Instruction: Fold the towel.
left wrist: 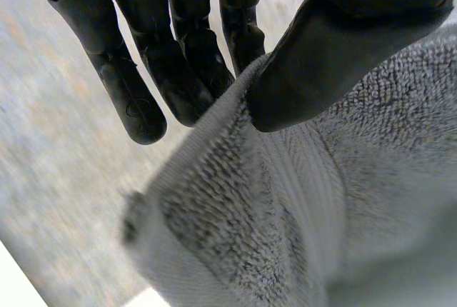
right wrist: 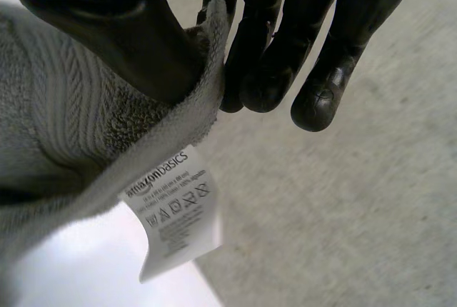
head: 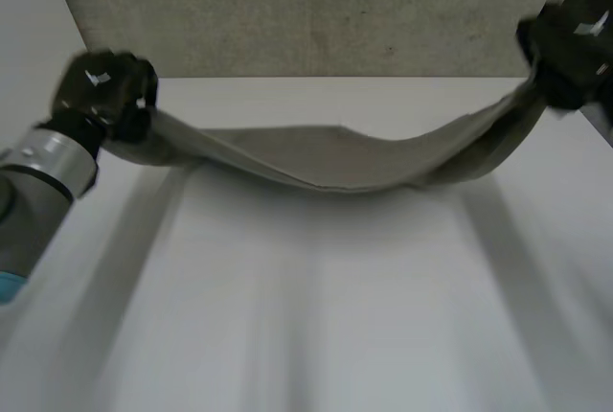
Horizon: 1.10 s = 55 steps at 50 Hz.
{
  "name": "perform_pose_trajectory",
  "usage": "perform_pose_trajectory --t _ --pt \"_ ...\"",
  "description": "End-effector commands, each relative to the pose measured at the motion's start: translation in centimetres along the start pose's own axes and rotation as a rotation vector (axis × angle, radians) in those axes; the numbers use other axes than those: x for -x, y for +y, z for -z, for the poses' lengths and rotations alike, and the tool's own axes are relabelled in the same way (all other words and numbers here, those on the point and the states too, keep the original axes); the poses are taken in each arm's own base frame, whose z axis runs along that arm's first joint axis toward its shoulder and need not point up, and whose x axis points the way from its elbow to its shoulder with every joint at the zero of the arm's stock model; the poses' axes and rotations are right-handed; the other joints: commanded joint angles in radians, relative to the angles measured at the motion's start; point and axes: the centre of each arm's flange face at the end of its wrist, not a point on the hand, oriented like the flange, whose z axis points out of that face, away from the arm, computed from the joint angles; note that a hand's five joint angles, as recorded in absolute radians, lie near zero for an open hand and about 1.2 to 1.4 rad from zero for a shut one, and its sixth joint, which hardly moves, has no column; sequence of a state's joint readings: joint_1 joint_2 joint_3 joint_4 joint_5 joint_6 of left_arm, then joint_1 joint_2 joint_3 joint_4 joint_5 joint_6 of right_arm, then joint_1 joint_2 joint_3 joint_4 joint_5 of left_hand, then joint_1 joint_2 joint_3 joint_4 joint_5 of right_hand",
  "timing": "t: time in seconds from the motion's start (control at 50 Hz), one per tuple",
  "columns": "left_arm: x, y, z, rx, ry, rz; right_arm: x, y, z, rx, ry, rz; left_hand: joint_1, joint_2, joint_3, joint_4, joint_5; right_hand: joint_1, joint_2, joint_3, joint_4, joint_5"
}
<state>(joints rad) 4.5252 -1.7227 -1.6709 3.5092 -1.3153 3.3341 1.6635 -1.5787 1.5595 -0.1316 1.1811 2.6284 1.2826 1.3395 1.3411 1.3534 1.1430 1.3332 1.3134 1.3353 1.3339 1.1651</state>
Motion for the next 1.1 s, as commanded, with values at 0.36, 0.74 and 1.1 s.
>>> perform_pose_trajectory --t 0.36,0.74,1.1 --pt "-2.5 5.2 -4.8 0.515 0.142 0.161 7.3 8.3 -3.3 0.596 -0.339 0.186 0.114 0.057 0.055 0.043 0.079 0.063 0.083 0.061 0.062 0.057" --pt "2.3 -17.2 -12.5 -0.622 -0.170 0.131 -3.4 -8.3 -11.6 -0.389 0.463 0.135 0.114 0.057 0.055 0.043 0.079 0.063 0.083 0.061 0.062 0.057" --pt "-1.3 1.4 -11.7 -0.134 -0.005 0.134 5.8 3.7 -9.6 -0.122 -0.042 0.084 0.114 0.057 0.055 0.043 0.079 0.063 0.083 0.061 0.062 0.057"
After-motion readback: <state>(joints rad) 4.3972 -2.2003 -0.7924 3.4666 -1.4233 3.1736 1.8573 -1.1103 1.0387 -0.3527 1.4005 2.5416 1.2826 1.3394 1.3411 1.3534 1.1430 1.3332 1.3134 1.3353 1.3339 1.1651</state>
